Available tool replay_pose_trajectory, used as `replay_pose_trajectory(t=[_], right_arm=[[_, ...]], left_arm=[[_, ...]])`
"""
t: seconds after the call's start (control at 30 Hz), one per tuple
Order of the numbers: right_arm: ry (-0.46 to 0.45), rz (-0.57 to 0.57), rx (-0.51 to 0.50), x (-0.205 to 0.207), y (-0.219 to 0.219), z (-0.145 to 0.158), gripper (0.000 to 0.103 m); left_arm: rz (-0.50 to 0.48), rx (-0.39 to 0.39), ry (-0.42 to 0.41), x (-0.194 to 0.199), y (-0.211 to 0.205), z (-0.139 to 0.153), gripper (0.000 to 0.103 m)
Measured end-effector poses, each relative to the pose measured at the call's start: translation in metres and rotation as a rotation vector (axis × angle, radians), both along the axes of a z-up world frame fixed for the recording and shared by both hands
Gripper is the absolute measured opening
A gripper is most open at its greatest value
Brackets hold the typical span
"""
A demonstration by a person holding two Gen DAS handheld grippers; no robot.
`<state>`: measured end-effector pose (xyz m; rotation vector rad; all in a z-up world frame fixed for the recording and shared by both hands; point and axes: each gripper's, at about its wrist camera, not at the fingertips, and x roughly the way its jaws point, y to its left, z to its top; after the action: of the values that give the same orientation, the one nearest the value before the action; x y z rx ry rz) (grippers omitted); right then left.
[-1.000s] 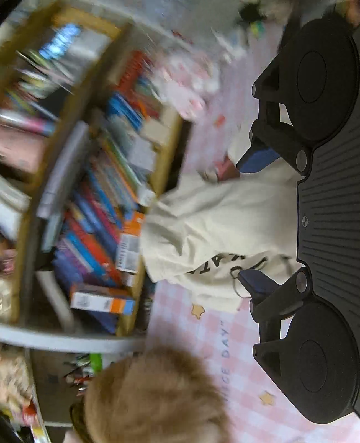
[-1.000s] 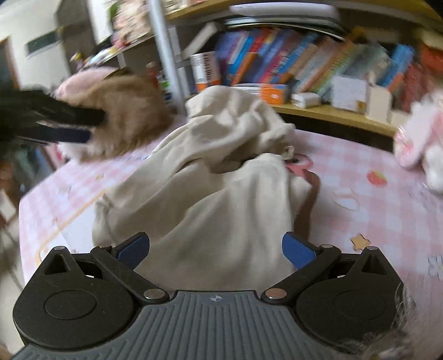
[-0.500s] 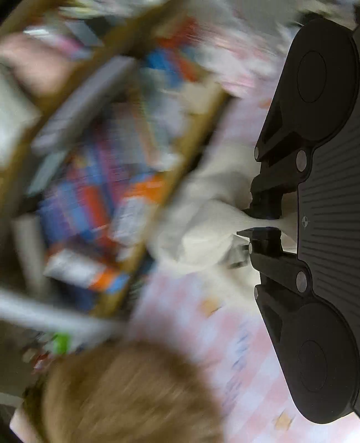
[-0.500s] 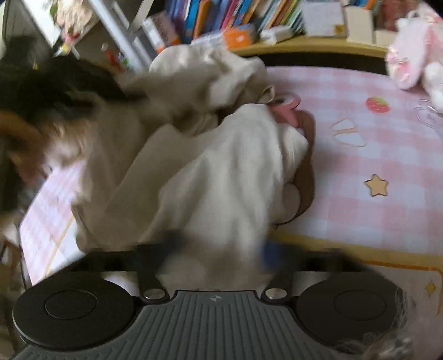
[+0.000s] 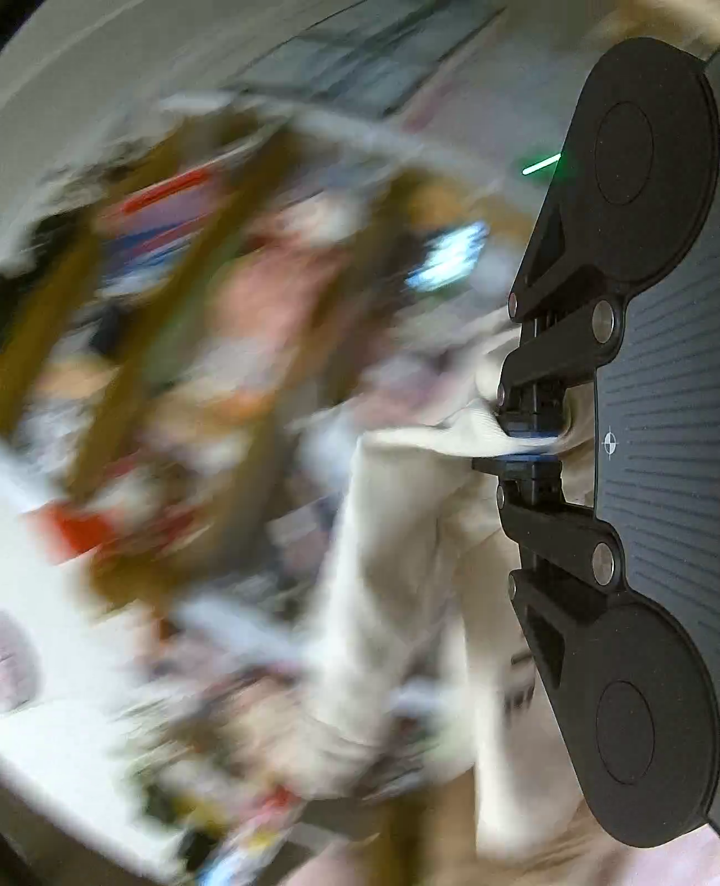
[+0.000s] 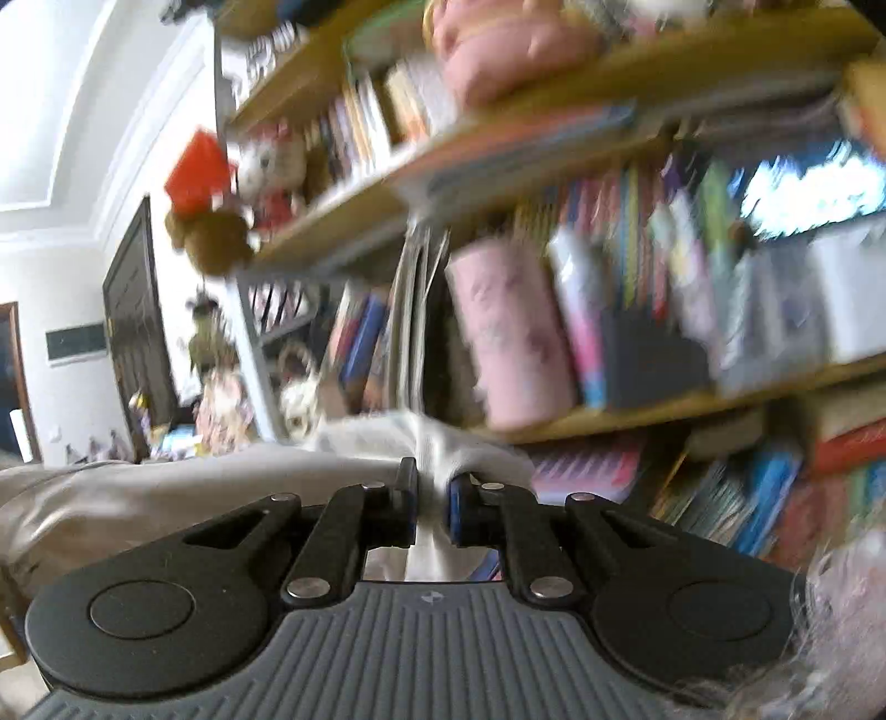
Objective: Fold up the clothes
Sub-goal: 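Lift the T-shirt with both grippers and shake it open over the table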
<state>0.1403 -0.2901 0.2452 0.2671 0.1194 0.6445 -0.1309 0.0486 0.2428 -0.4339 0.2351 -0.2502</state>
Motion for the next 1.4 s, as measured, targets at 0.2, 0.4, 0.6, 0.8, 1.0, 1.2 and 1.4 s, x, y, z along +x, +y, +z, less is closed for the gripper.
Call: replay_pose_trajectory(t=[0.2, 0.4, 0.6, 0.8, 1.0, 1.2, 1.4], right_arm=[[0.374, -0.173, -0.232, 0.033, -0.039, -0.119, 0.010], [0.670, -0.254, -0.403, 0.040, -0.059, -0.219, 0.015], [0.611, -0.287, -0.381, 0.011, -0.073, -0.201, 0.057], [0.517, -0.144, -0.470, -0.025, -0.043, -0.183, 0.067], [0.464, 0.054, -0.669, -0.045, 0.030, -0.208, 0.067], [0.501, 0.050, -0.774, -0.033, 0.056, -0.237, 0.043], [0.583, -0.188, -0.550, -0.044, -0.020, -0.219, 0.000]], left_arm=[[-0.289, -0.005, 0.609, 0.059, -0.092, -0.164, 0.011], [-0.383, 0.021, 0.784, 0.064, -0.110, -0.198, 0.056], [-0.522, 0.024, 0.718, 0.075, -0.119, -0.165, 0.061], [-0.525, -0.041, 0.509, 0.084, -0.102, -0.130, 0.063], [-0.235, 0.057, 0.535, 0.110, -0.061, -0.166, 0.062], [-0.130, 0.095, 0.612, 0.117, -0.056, -0.206, 0.062], [-0.124, 0.097, 0.638, 0.111, -0.045, -0.214, 0.062]])
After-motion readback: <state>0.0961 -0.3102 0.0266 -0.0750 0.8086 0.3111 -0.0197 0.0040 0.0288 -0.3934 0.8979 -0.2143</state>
